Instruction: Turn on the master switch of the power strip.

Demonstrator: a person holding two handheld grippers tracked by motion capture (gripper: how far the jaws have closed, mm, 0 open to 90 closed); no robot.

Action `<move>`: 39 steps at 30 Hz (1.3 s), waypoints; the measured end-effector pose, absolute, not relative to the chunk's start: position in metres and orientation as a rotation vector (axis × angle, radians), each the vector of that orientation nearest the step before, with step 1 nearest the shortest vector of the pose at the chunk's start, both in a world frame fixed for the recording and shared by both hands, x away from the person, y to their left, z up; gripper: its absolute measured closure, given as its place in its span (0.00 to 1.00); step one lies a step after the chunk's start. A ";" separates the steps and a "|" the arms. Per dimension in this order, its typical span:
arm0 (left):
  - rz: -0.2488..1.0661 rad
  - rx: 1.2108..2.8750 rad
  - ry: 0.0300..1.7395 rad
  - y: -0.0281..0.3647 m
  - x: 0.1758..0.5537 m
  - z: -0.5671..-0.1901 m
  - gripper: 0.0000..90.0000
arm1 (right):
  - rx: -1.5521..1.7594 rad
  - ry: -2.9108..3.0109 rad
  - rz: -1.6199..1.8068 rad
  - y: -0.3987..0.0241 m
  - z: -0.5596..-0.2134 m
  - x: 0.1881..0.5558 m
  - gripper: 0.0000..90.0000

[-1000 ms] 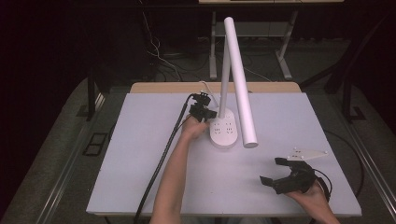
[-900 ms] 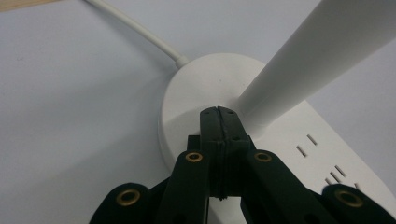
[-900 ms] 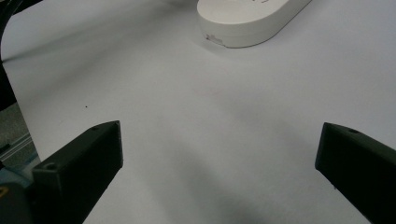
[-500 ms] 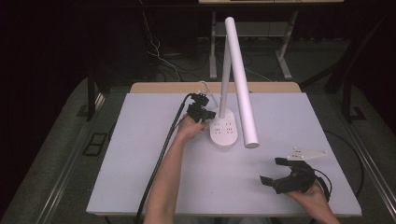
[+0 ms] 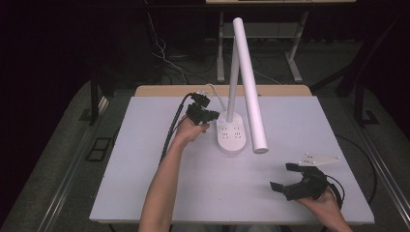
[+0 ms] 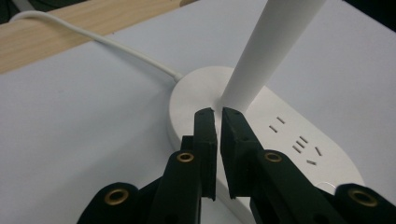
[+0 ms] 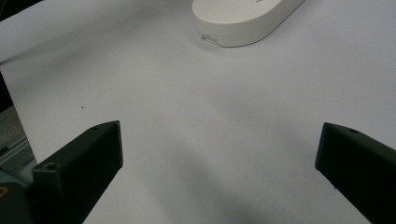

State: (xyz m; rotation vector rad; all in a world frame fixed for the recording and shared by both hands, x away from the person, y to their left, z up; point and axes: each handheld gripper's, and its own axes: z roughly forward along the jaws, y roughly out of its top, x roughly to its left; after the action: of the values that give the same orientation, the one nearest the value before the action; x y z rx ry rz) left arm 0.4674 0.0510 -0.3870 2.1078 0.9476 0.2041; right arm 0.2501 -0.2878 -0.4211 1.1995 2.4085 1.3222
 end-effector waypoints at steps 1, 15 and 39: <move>0.197 2.090 0.966 0.053 0.466 -0.386 0.91 | 1.200 2.408 1.321 -0.288 -0.421 0.250 0.00; 0.136 1.959 0.925 0.092 0.449 -0.369 0.43 | 1.203 2.402 1.330 -0.289 -0.421 0.250 0.00; 0.146 1.968 0.880 0.127 0.384 -0.348 0.00 | 1.207 2.399 1.339 -0.289 -0.420 0.250 0.00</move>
State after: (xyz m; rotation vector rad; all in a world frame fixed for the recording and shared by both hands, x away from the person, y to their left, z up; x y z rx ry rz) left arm 0.3841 0.1266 -0.3478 1.9679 0.8804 0.1456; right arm 0.2500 -0.2886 -0.4204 1.2071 2.3993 1.3392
